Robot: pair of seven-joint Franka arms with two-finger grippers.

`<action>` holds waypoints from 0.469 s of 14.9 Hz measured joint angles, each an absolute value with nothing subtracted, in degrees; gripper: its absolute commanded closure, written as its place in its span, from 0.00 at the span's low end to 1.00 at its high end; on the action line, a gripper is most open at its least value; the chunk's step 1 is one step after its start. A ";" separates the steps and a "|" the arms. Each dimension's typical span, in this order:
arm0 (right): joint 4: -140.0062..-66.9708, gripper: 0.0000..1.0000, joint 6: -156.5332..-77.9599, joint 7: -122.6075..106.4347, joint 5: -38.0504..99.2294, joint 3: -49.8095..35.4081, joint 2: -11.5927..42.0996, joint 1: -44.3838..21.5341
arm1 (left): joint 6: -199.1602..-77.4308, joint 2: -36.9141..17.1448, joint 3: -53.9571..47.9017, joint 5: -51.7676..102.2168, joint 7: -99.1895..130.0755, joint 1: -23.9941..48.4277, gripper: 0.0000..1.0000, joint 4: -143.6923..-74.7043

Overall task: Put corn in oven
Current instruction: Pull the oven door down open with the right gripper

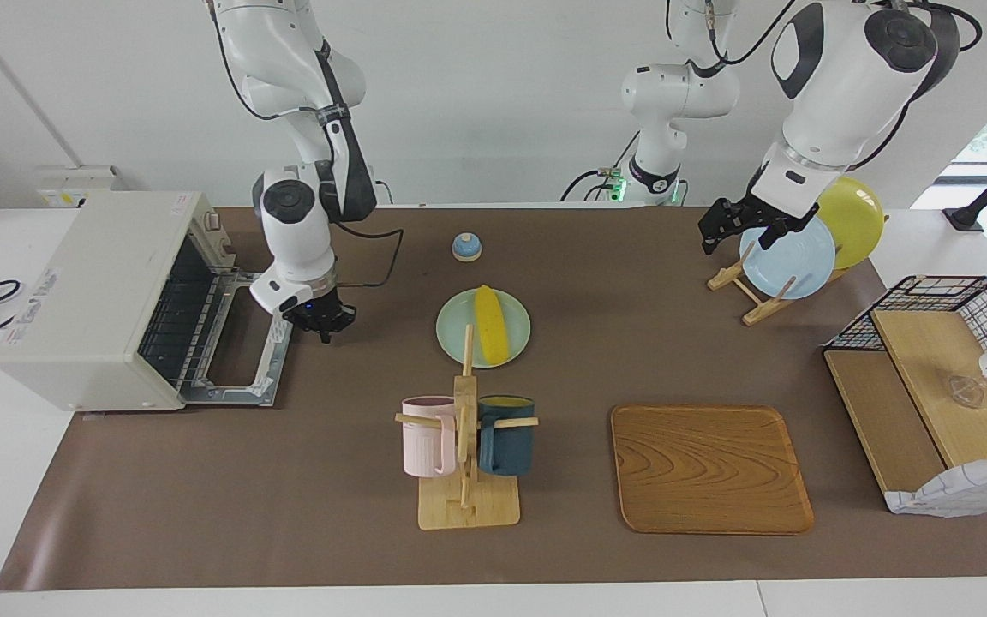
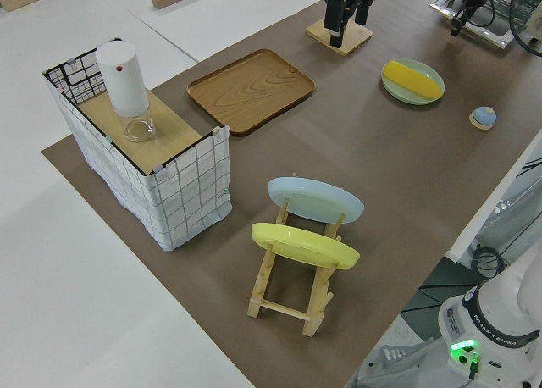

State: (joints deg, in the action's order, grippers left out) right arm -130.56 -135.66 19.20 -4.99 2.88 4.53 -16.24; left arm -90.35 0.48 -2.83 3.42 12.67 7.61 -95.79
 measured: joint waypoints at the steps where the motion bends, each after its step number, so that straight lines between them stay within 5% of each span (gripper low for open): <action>1: -129.53 0.00 -134.65 20.65 -3.54 2.86 4.53 -17.72 | -90.33 0.48 -2.83 3.42 12.67 7.55 0.00 -95.79; 7: -127.50 0.00 -134.08 16.37 0.06 -1.80 4.51 -18.70 | -90.20 0.48 -2.95 2.93 12.63 6.90 0.00 -95.79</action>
